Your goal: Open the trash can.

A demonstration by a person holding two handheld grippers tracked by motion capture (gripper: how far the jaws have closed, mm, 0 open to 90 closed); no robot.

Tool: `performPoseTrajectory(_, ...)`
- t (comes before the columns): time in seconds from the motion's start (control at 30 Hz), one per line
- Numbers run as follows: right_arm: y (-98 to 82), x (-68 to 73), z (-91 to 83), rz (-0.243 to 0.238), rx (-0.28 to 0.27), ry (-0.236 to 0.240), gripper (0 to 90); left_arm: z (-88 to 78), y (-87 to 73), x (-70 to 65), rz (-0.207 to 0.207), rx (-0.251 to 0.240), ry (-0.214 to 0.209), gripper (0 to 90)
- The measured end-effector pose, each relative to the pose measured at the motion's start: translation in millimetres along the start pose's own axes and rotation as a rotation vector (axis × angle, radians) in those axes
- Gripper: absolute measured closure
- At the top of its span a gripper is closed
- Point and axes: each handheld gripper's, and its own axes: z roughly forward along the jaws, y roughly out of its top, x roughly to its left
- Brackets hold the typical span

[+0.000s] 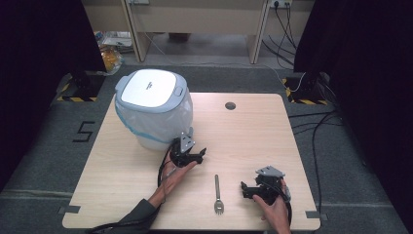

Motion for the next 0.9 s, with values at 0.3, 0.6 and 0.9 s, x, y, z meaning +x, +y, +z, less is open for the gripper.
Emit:
performPoseTrajectory(0.3,0.1,0.4,0.0,0.005,0.001,0.0,0.4,5.3,2.5,-2.7,0.014,0.006,0.038,23.2)
performPoseTrajectory(0.6,0.2,0.4,0.2,0.003,0.0,0.001,0.4,11.3,5.0,-6.1,0.049,0.063,0.09,23.8)
performPoseTrajectory(0.9,0.2,0.4,0.2,0.003,0.0,0.001,0.4,14.1,5.2,-6.6,0.084,0.106,0.09,24.0)
